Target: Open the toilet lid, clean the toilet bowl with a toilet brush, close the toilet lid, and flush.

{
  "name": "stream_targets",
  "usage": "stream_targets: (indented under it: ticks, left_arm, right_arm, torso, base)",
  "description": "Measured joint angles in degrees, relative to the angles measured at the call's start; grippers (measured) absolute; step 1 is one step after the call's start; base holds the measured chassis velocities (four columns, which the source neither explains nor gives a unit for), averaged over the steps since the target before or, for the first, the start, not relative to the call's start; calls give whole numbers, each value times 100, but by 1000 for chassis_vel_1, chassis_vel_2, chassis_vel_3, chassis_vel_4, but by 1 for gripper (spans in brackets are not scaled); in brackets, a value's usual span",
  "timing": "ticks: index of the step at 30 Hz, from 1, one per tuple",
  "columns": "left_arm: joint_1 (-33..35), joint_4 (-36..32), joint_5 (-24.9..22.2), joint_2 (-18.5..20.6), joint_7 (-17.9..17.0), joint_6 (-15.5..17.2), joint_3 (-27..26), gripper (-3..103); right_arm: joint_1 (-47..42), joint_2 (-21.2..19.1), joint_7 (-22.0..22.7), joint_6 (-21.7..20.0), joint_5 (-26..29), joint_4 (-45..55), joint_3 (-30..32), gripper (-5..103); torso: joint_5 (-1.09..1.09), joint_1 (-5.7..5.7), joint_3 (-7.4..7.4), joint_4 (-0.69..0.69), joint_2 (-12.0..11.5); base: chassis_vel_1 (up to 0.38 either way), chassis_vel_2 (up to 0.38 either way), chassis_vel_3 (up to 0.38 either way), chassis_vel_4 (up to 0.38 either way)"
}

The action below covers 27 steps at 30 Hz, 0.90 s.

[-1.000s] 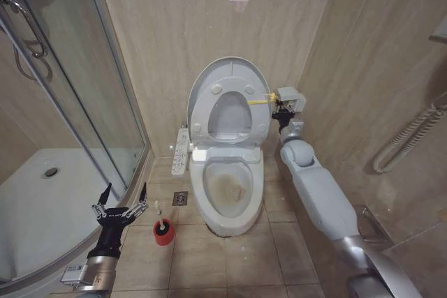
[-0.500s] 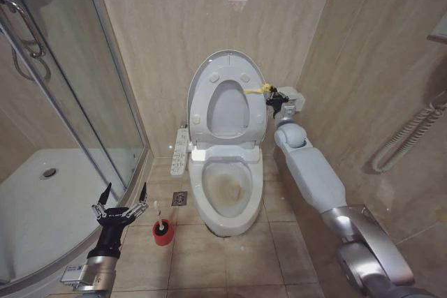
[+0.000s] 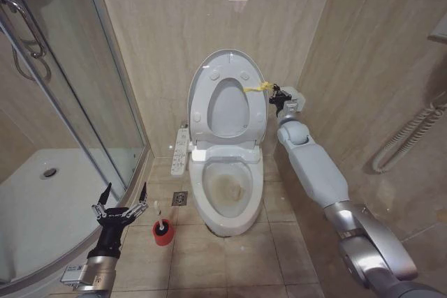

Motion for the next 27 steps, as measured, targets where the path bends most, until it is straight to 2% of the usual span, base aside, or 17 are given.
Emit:
stream_targets:
  ticks: [8,27]
  left_arm:
    - [0,0,0,0,0,0,0,100]
    - [0,0,0,0,0,0,0,100]
  right_arm:
    - [71,129,34,-24,-28,-35,35,1]
    - [-791,-233,153,-205,172,1057,186,1]
  torso:
    - [0,0,0,1,0]
    - [0,0,0,0,1]
  base:
    - [0,0,0,0]
    - [0,0,0,0]
